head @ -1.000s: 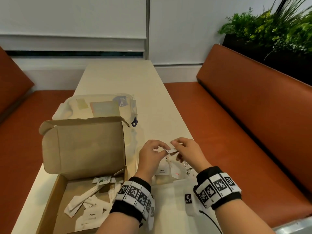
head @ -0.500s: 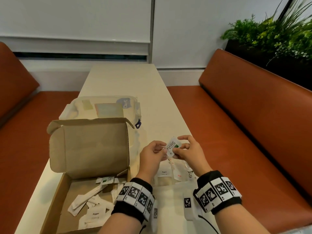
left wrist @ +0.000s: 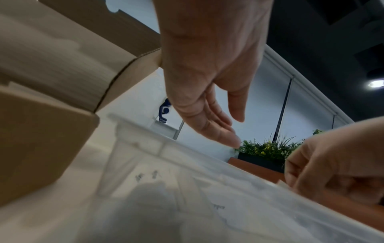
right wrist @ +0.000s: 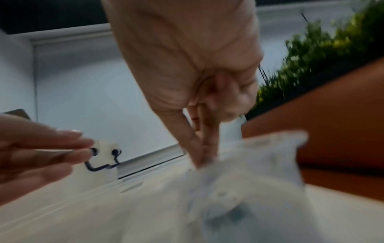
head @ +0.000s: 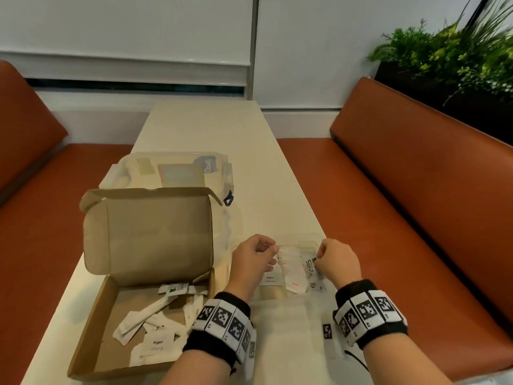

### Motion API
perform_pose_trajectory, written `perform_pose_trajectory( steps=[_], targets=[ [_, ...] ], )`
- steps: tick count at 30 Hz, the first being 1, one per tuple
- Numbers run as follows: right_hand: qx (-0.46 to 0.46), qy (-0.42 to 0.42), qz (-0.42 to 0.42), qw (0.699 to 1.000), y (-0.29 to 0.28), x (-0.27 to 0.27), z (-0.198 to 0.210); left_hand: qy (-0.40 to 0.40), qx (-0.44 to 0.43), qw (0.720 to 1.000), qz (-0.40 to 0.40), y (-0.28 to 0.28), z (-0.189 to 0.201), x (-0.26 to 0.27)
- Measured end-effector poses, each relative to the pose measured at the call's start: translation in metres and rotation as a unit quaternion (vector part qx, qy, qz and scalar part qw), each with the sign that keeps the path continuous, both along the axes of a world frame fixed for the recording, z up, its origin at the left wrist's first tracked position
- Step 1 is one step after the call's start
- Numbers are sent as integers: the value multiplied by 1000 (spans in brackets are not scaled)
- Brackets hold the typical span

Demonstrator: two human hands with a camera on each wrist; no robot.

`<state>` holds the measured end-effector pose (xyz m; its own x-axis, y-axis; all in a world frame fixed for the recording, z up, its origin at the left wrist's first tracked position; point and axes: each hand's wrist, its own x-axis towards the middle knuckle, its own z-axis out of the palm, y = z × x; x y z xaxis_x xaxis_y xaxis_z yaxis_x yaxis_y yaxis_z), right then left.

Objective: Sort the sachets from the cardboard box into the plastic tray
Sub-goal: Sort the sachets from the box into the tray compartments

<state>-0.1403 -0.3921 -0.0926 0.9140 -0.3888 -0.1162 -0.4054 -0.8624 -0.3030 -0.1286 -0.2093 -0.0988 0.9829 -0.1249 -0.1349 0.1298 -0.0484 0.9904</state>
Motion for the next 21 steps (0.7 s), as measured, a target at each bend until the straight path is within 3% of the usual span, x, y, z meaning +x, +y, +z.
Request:
perform_pose_trajectory(
  steps=[12,17,21],
  targets=[
    [-150,63,73,984,7,-11,-25,-2,27,999,22,44,25,-12],
    [-67,-50,51,995,42,-11,1,48,90,995,23,101,41,-14],
    [56,-118,144,981,108,-14,23,107,237,965,39,151,45,-17]
  ],
)
